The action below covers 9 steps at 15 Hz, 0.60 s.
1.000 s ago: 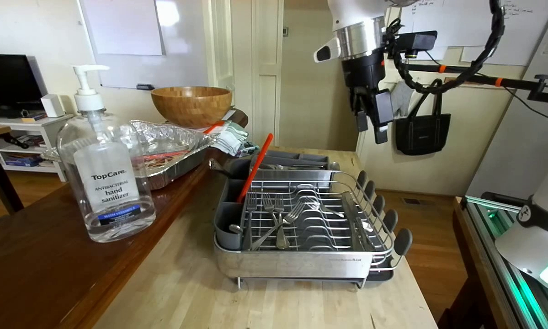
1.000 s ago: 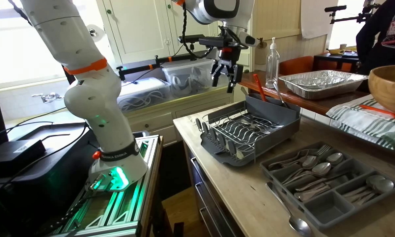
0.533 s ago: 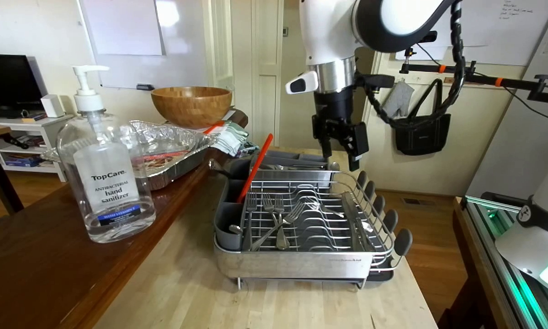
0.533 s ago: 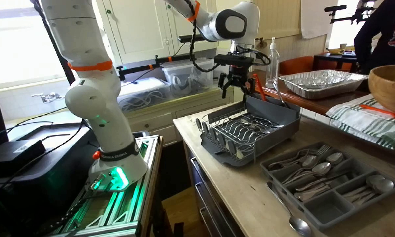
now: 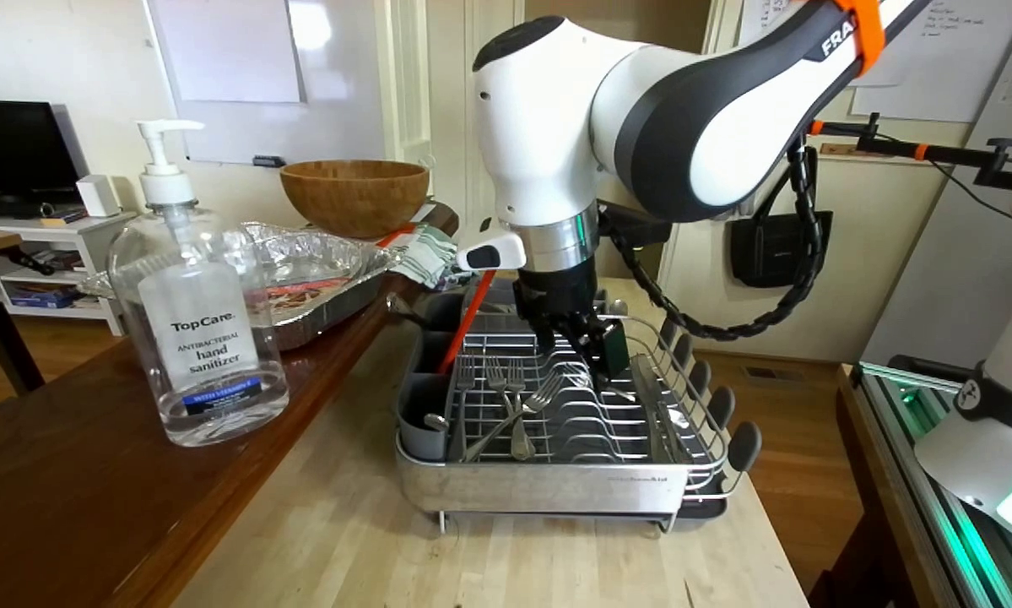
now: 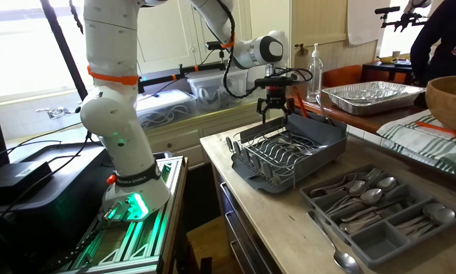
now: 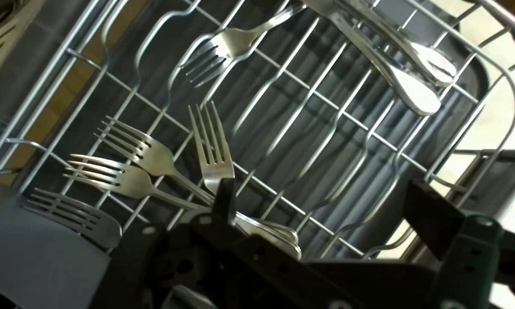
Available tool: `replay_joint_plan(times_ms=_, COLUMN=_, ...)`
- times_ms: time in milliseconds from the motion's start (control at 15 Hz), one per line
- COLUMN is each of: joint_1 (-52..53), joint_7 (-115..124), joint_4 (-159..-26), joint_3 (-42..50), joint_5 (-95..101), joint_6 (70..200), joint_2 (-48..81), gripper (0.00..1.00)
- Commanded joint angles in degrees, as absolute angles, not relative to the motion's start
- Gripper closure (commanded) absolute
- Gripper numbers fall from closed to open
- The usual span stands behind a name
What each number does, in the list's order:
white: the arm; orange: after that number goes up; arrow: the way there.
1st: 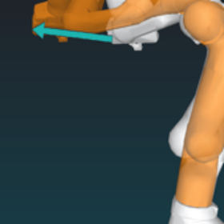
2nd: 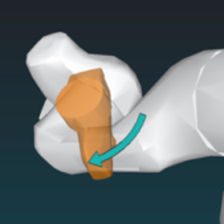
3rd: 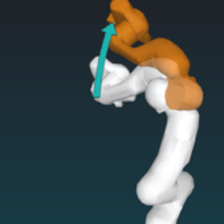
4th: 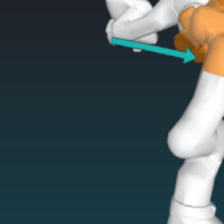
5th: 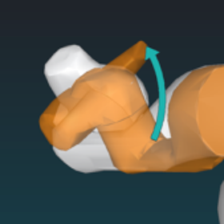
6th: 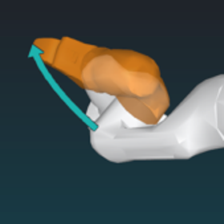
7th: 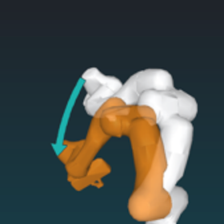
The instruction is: Remove two forks from the drying rack and put them on the left side of the utensil holder
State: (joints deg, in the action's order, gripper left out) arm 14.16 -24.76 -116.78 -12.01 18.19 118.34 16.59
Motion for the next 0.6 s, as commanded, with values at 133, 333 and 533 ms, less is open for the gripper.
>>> replay_joint_plan(times_ms=133, joint_1=13.09, joint_7=-25.21, joint_4=-116.84, joint_3=-12.27, joint_5=19.04, joint_6=120.18, joint_2=16.72, gripper=0.0)
replay_joint_plan(times_ms=333, joint_1=11.25, joint_7=-28.8, joint_4=-117.94, joint_3=-12.03, joint_5=18.21, joint_6=126.35, joint_2=18.36, gripper=0.0)
replay_joint_plan(times_ms=533, joint_1=8.91, joint_7=-34.61, joint_4=-118.05, joint_3=-12.27, joint_5=16.82, joint_6=131.45, joint_2=20.7, gripper=0.0)
